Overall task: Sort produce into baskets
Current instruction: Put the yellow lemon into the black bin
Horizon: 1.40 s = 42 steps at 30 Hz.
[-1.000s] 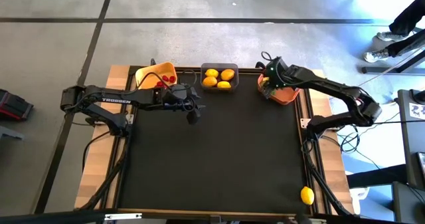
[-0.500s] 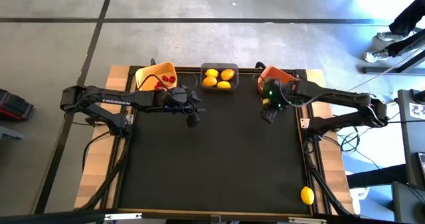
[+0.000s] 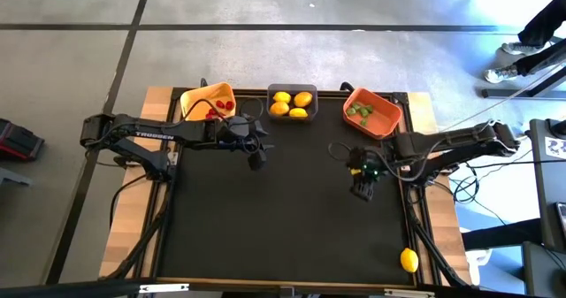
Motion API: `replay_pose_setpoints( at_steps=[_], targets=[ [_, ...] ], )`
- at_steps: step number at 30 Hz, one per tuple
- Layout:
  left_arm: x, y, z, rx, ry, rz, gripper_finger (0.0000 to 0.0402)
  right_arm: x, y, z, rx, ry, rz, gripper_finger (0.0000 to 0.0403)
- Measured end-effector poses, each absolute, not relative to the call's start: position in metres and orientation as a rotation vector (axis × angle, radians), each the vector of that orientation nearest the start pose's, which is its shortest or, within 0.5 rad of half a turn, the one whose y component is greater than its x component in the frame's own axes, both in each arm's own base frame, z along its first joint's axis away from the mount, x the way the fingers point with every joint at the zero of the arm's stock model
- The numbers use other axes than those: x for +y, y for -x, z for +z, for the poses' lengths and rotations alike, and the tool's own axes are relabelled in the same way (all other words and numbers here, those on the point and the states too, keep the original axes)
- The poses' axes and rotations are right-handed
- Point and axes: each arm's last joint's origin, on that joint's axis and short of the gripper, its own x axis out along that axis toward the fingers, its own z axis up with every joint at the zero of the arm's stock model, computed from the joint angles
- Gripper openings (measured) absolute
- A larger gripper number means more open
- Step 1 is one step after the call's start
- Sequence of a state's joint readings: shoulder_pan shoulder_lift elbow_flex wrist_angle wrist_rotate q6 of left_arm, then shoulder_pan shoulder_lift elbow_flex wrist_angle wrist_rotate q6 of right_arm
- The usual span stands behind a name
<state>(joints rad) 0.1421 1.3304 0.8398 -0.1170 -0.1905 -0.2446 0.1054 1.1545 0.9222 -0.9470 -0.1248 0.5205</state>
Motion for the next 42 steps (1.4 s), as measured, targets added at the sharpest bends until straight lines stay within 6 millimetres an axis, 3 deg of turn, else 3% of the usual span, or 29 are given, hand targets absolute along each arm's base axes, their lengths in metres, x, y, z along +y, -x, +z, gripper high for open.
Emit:
replay_pose_setpoints(
  at_steps=[4, 8, 12, 16, 30, 42],
  targets=[
    [0.045, -0.277, 0.242, 0.566, 0.269, 0.394, 0.0233, 0.037, -0.198, 0.257, 1.225, -0.529, -0.162, 0.0191],
    [0.044, -0.277, 0.242, 0.563, 0.299, 0.388, 0.0233, 0.05, -0.189, 0.255, 1.312, -0.609, -0.178, 0.0245],
    [0.041, -0.277, 0.242, 0.56, 0.316, 0.383, 0.0233, 0.072, -0.181, 0.255, 1.399, -0.724, -0.151, 0.0297],
    [0.036, -0.278, 0.242, 0.562, 0.314, 0.366, 0.0233, 0.094, -0.173, 0.254, 1.456, -0.807, -0.188, 0.0323],
    [0.03, -0.279, 0.242, 0.56, 0.333, 0.352, 0.0233, 0.17, -0.148, 0.228, 1.664, -0.907, -0.373, 0.0328],
    [0.03, -0.279, 0.242, 0.564, 0.311, 0.346, 0.0233, 0.209, -0.159, 0.189, 1.918, -1.017, -0.463, 0.0328]
  ],
)
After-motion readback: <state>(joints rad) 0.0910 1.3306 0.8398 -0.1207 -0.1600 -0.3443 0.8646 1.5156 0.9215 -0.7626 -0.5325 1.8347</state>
